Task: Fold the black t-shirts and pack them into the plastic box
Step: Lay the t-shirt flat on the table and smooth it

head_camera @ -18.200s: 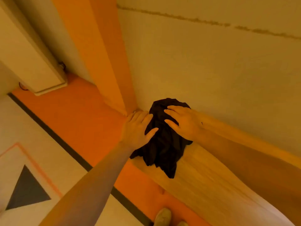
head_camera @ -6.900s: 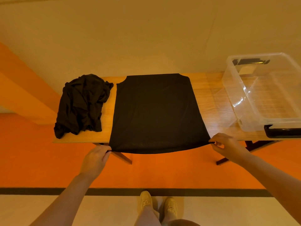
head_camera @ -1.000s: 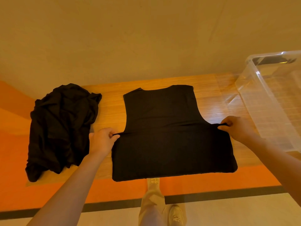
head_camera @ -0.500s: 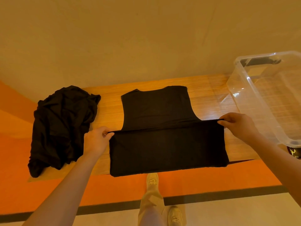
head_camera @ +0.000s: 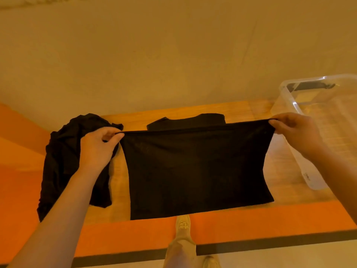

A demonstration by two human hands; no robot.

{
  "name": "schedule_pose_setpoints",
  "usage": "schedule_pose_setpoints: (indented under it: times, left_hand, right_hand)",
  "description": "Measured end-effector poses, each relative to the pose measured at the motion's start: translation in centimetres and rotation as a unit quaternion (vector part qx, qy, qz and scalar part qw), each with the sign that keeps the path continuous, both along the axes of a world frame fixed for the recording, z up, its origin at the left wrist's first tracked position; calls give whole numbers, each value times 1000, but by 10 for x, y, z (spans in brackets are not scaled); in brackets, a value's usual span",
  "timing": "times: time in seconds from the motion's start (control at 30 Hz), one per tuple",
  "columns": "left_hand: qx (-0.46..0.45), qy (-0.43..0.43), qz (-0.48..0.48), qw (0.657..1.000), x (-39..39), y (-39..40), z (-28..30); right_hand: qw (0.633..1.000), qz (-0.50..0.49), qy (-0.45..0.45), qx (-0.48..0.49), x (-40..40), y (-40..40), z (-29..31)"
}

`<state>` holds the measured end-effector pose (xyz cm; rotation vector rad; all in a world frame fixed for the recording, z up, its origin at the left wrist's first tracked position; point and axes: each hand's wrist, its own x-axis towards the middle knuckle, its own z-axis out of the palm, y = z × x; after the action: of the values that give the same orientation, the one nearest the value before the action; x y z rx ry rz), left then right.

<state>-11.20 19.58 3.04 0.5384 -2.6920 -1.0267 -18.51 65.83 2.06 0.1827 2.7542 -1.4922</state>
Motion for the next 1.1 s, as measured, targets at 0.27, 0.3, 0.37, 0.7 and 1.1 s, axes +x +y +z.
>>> schedule_pose_setpoints:
  times: [0.27, 0.3, 0.37, 0.7, 1.1]
  left_hand:
    - [33, -72, 12, 997, -126, -24, -72]
    - [36, -75, 12, 996, -137, -26, -85]
    - [18, -84, 13, 996, -154, -29, -110]
    - [-225, -4, -66, 972, -151, 5, -151]
    - [-291, -134, -275, 907, -139, 58, -174]
  right_hand:
    - [997, -42, -46, 43, -121, -37, -57]
    - [996, -48, -56, 54, -132, -39, -68]
    - [992, -53, -73, 91, -149, -43, -92]
    - [944, 52, 135, 297, -118, -90, -140]
    - [895, 184, -5, 407, -110, -128, -164]
